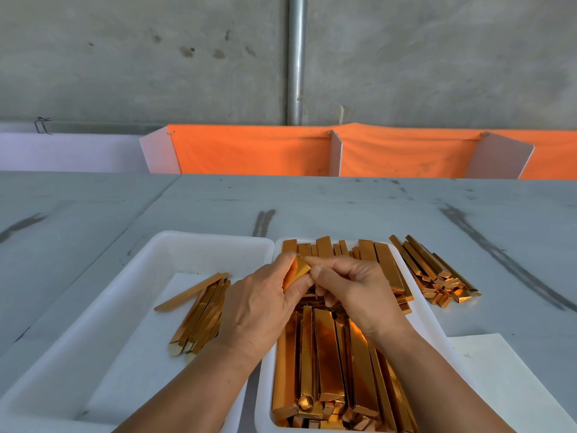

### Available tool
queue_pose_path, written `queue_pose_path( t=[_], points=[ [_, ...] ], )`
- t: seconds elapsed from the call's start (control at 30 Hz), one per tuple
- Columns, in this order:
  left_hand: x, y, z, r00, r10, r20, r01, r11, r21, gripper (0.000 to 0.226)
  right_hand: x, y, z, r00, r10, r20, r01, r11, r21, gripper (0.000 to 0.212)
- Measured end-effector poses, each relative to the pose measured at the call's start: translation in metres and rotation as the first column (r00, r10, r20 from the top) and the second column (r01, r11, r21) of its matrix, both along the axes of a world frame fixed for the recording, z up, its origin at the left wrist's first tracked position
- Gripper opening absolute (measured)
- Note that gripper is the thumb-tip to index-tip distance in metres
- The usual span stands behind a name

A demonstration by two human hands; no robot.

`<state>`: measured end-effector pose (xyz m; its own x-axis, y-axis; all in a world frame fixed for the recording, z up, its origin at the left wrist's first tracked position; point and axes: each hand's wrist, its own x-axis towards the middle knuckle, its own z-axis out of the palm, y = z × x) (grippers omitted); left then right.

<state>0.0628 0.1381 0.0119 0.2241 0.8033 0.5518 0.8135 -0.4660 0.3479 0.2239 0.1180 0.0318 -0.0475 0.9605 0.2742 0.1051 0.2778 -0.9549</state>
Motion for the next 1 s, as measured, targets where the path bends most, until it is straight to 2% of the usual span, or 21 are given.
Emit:
queue_pose_path(
  t=[0.1, 0.37, 0.5, 0.67, 0.8, 0.87, 0.93, 1.0],
  points=[
    [-0.001, 0.001, -0.001, 0.999, 0.033, 0.005, -0.033, 0.999, -0.015, 0.066, -0.003, -0.001, -0.002, 0.999, -0.003, 0.033, 0.003, 1.0, 0.003, 0.029],
    [0.002, -0.002, 0.001, 0.999, -0.003, -0.039, 0.003, 1.0, 0.006, 0.059, -0.005, 0.005, -0.004, 0.997, -0.078, -0.012, 0.077, 0.994, -0.075, 0.003],
    [0.003, -0.004, 0.001, 0.999, -0.033, -0.016, 0.034, 0.999, 0.005, 0.05, -0.002, 0.006, -0.002, 0.994, -0.11, -0.029, 0.107, 0.991, -0.083, 0.004],
    [0.003, -0.003, 0.001, 0.998, -0.06, 0.009, 0.06, 0.998, 0.022, 0.053, -0.002, 0.007, -0.002, 0.993, -0.119, -0.008, 0.118, 0.99, -0.083, 0.006],
    [0.0, -0.004, 0.004, 0.986, -0.056, 0.158, 0.059, 0.998, -0.015, 0.069, 0.004, 0.009, 0.0, 0.973, -0.214, -0.081, 0.204, 0.972, -0.115, 0.012],
    [-0.003, -0.001, 0.005, 0.967, -0.018, 0.255, 0.026, 0.999, -0.028, 0.068, 0.011, 0.01, 0.003, 0.961, -0.25, -0.115, 0.228, 0.958, -0.175, 0.017],
    [-0.004, 0.001, 0.008, 0.945, 0.027, 0.325, -0.019, 0.999, -0.027, 0.056, 0.014, 0.01, 0.005, 0.973, -0.216, -0.078, 0.193, 0.954, -0.23, 0.02],
    [-0.007, 0.003, 0.012, 0.921, 0.085, 0.381, -0.071, 0.996, -0.05, 0.05, 0.013, 0.008, 0.003, 0.992, -0.118, 0.05, 0.127, 0.954, -0.272, 0.022]
  ],
)
